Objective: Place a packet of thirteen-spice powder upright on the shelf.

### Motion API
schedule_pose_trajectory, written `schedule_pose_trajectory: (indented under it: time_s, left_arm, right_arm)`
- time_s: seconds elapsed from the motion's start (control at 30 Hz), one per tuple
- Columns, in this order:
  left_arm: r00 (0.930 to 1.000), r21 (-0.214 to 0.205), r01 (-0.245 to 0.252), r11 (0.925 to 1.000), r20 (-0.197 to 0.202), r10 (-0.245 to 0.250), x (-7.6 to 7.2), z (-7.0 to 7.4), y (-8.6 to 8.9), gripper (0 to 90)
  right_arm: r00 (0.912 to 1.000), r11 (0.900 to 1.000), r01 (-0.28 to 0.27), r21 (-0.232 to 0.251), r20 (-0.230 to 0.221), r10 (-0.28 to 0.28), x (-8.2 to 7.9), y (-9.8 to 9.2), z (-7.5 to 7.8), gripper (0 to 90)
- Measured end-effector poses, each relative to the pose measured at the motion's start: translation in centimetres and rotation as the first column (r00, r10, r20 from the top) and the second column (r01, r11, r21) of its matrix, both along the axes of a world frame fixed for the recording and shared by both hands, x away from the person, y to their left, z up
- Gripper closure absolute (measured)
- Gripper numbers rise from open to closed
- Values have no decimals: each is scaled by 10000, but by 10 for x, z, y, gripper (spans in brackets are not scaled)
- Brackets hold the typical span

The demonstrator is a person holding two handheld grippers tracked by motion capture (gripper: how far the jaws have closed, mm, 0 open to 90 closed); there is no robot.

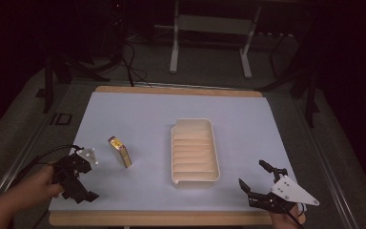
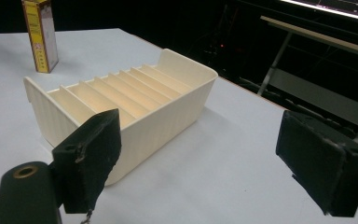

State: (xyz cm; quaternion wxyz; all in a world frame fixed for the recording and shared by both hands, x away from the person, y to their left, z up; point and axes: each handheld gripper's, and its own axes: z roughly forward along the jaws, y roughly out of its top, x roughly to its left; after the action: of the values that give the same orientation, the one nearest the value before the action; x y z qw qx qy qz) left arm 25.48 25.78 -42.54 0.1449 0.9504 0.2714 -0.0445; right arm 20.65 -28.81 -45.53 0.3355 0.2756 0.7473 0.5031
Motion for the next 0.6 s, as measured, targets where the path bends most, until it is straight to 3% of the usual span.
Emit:
schedule_pose_trajectory:
  time_s: [0.13, 0.23, 0.33, 0.37, 0.4, 0.47, 0.6]
  left_arm:
    - [9978, 257, 115, 9996, -661, -97, 2, -4, -3, 4]
    - [9978, 430, 170, 9989, -640, -142, 4, -2, -3, 4]
    - [9954, 567, 17, 9984, -959, 38, 7, 0, -2, 3]
    - [9952, 1170, 328, 9926, -956, -217, 7, 2, -3, 3]
    - [9937, 1280, 459, 9907, -1074, -321, 7, 2, -3, 3]
    - [9889, 1149, 474, 9922, -1452, -305, 11, 4, -3, 3]
    - [9904, 1125, 647, 9915, -1288, -500, 15, 11, -3, 3]
  right_arm:
    - [10000, 10000, 5, -17, -12, -5, 0, 0, 0, 140]
    - [10000, 10000, 12, -42, -3, -12, 0, 0, 0, 140]
    - [10000, 10000, 25, -46, -4, -25, 0, 0, 0, 141]
    - [10000, 10000, 35, -49, -9, -35, 0, 1, 0, 140]
    - [10000, 10000, 39, -55, -3, -39, 0, 1, -1, 141]
    - [10000, 10000, 35, -67, 5, -35, 0, 1, -1, 140]
    - [10000, 10000, 45, -70, 8, -45, 0, 1, -1, 141]
